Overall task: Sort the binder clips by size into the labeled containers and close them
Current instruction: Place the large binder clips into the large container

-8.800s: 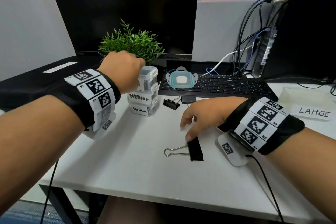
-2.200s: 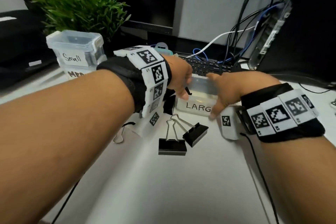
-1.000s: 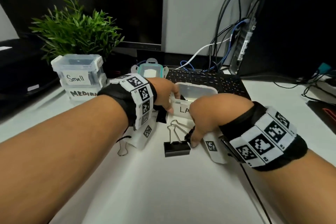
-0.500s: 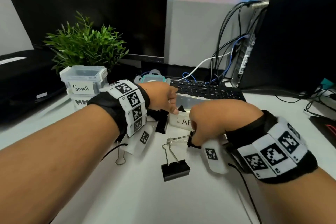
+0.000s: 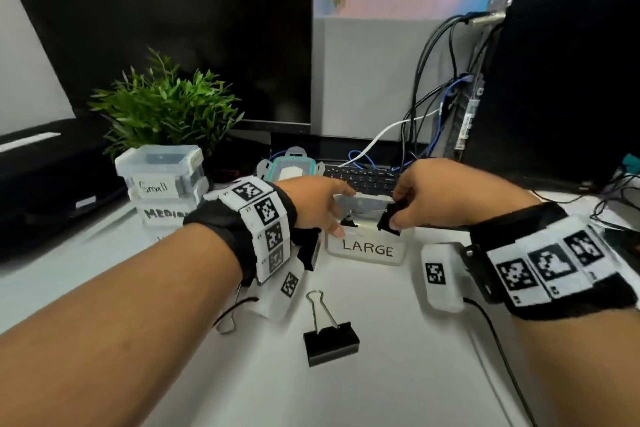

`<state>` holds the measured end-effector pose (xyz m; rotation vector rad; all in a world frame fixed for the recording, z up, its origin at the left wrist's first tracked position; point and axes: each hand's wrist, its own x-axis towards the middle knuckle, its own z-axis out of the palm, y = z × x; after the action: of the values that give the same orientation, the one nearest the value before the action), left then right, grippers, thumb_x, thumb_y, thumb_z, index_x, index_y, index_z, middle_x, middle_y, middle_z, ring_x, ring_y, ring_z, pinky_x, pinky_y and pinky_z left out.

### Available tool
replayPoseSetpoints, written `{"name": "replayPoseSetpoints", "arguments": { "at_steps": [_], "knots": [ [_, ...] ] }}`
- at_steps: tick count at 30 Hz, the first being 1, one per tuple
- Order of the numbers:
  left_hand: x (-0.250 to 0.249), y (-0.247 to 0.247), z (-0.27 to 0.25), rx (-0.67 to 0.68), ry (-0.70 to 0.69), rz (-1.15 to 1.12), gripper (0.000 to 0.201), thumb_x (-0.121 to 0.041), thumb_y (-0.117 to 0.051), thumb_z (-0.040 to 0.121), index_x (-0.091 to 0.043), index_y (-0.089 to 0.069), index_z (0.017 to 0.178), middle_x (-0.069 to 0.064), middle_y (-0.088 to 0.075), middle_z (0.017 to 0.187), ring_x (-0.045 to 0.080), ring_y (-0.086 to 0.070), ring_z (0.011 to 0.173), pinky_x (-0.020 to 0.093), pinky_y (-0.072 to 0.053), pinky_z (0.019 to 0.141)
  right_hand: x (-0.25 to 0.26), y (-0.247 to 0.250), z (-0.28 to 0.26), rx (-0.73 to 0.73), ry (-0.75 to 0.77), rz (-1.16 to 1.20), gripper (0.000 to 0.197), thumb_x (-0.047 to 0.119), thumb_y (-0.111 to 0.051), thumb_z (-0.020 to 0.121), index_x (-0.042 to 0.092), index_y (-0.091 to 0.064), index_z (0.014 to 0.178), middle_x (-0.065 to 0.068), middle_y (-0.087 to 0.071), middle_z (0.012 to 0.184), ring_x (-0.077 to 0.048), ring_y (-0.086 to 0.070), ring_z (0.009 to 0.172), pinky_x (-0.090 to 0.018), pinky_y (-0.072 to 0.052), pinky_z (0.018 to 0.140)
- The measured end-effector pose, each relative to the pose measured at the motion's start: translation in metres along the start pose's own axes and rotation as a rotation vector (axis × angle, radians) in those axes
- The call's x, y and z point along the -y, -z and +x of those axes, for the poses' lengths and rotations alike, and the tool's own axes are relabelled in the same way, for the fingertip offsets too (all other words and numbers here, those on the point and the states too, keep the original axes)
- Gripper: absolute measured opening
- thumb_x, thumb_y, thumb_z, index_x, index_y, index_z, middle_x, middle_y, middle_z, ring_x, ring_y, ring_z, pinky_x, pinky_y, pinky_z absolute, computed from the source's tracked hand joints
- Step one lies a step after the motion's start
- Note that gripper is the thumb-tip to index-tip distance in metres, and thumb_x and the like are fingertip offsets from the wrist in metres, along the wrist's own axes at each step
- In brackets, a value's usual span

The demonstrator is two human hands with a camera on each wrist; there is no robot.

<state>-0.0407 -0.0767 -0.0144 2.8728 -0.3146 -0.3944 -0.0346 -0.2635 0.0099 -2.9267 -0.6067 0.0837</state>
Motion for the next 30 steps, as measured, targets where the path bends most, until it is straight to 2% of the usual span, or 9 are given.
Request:
{"name": "replayPoseSetpoints", "arguments": {
  "at_steps": [5,8,10,12,15,20,23,26,30],
  "knots": [
    [0.002,-0.003,-0.001,-0.038,0.006,-0.026,0.066,-0.028,-0.072,0.081,-0.03,-0.038,0.139,-0.009,-0.062,0.123,0.011,-0.057,0.112,0.03,-0.042,0.1,-0.001,-0.018,0.012,0.005,0.017,0.0,0.024,0.037,-0.069,0.078,0.022,-0.068,0.097,0.005,-0.065,0.089,-0.013,-0.059,0.079,-0.024,-0.046,0.064],
    [-0.001,-0.003,-0.003,-0.016,-0.007,0.019,0.049,-0.027,-0.069,0.084,-0.027,-0.052,0.13,-0.009,-0.061,0.124,0.012,-0.056,0.115,0.033,-0.042,0.103,-0.005,-0.02,0.012,0.034,0.019,-0.022,0.018,0.026,-0.065,0.081,0.021,-0.068,0.099,0.004,-0.064,0.091,-0.015,-0.057,0.083,-0.023,-0.042,0.067],
    [-0.006,-0.001,-0.007,0.009,-0.014,0.119,0.038,-0.031,-0.063,0.089,-0.028,-0.058,0.126,-0.008,-0.061,0.123,0.015,-0.056,0.115,0.032,-0.042,0.102,-0.006,-0.022,0.013,0.069,-0.002,-0.05,0.018,0.02,-0.058,0.085,0.016,-0.071,0.098,0.0,-0.067,0.094,-0.018,-0.06,0.086,-0.025,-0.048,0.074],
    [-0.013,-0.003,-0.01,0.037,0.008,0.254,0.037,-0.036,-0.053,0.094,-0.027,-0.057,0.129,-0.003,-0.059,0.125,0.021,-0.054,0.116,0.031,-0.042,0.098,-0.007,-0.024,0.014,0.103,-0.032,-0.072,0.022,0.018,-0.053,0.088,0.012,-0.07,0.101,-0.004,-0.068,0.096,-0.022,-0.062,0.088,-0.032,-0.053,0.081],
    [-0.023,-0.01,-0.008,0.107,0.048,0.402,0.045,-0.04,-0.041,0.098,-0.016,-0.049,0.135,0.006,-0.055,0.129,0.025,-0.051,0.118,0.034,-0.04,0.096,-0.005,-0.024,0.014,0.133,-0.037,-0.12,0.024,0.015,-0.05,0.09,0.012,-0.068,0.104,-0.005,-0.067,0.095,-0.023,-0.062,0.087,-0.031,-0.052,0.078],
    [-0.022,-0.006,-0.017,0.04,0.003,0.253,0.044,-0.036,-0.05,0.095,-0.024,-0.046,0.138,0.0,-0.053,0.133,0.021,-0.049,0.12,0.029,-0.037,0.095,0.01,-0.01,0.0,0.11,-0.003,-0.157,0.023,0.021,-0.052,0.089,0.013,-0.067,0.104,-0.006,-0.066,0.103,-0.022,-0.061,0.094,-0.026,-0.046,0.073],
    [-0.016,0.002,-0.021,-0.163,0.055,0.181,0.03,-0.027,-0.058,0.09,-0.024,-0.057,0.121,-0.001,-0.059,0.121,0.018,-0.054,0.105,0.027,-0.04,0.085,0.026,0.001,-0.013,0.059,0.076,-0.173,0.026,0.031,-0.055,0.089,0.015,-0.066,0.106,-0.005,-0.064,0.105,-0.022,-0.059,0.096,-0.027,-0.046,0.074],
    [-0.012,0.006,-0.024,-0.318,0.206,0.168,0.016,-0.021,-0.058,0.086,-0.017,-0.064,0.101,0.002,-0.062,0.099,0.023,-0.058,0.094,0.033,-0.046,0.083,0.039,0.002,-0.023,0.163,0.156,-0.214,0.033,0.037,-0.06,0.088,0.017,-0.062,0.113,-0.003,-0.063,0.109,-0.021,-0.058,0.1,-0.031,-0.049,0.083],
    [-0.011,-0.006,-0.024,-0.128,0.312,0.212,0.026,-0.036,-0.065,0.084,-0.011,-0.064,0.092,-0.002,-0.053,0.066,0.018,-0.054,0.076,0.027,-0.043,0.068,0.038,-0.003,-0.018,0.245,0.137,-0.261,0.03,0.029,-0.065,0.085,0.017,-0.063,0.112,-0.002,-0.063,0.108,-0.021,-0.059,0.099,-0.032,-0.05,0.086]
  ]
}}
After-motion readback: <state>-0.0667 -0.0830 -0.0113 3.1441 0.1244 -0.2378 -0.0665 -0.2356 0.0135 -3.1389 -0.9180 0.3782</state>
